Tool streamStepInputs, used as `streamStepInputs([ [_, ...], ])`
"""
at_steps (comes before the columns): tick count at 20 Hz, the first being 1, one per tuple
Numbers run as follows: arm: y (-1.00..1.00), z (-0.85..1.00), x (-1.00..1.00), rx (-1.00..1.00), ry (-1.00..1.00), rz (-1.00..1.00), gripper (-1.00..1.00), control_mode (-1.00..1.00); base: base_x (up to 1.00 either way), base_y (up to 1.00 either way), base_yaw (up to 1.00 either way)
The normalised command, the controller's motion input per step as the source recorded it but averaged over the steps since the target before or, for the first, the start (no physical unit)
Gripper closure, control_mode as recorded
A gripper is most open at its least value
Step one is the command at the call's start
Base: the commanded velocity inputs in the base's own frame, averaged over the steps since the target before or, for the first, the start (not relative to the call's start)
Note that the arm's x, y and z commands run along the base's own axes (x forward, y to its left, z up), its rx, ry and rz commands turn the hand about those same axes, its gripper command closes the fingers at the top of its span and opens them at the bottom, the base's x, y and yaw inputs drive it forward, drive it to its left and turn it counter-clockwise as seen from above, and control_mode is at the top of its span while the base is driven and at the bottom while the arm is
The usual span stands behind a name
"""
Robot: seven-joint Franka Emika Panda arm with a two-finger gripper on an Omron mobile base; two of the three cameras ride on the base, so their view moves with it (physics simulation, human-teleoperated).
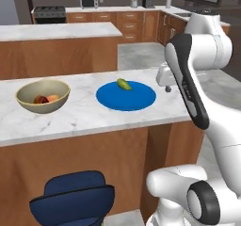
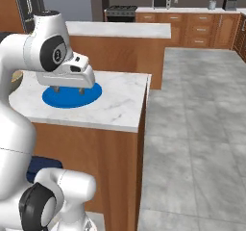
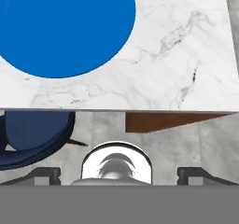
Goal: Take the fruits from the plate on the dining counter and place two fruits in each bowl.
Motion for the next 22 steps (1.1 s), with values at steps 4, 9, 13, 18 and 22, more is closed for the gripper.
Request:
streamStepInputs([
  [4, 0.00, 0.00, 0.00, 0.00, 0.00, 0.00, -1.00, 1.00, 0.51, 0.00, 0.00],
  [9, 0.00, 0.00, 0.00, 0.00, 0.00, 0.00, -1.00, 1.00, 0.29, 0.00, 0.00],
  [13, 0.00, 0.00, 0.00, 0.00, 0.00, 0.00, -1.00, 1.00, 0.02, 0.00, 0.00],
  [18, 0.00, 0.00, 0.11, 0.00, 0.00, 0.01, -1.00, -1.00, 0.14, 0.00, 0.01],
  [22, 0.14, -0.09, 0.92, 0.00, 0.00, 0.12, -1.00, -1.00, 0.00, 0.00, 0.00],
])
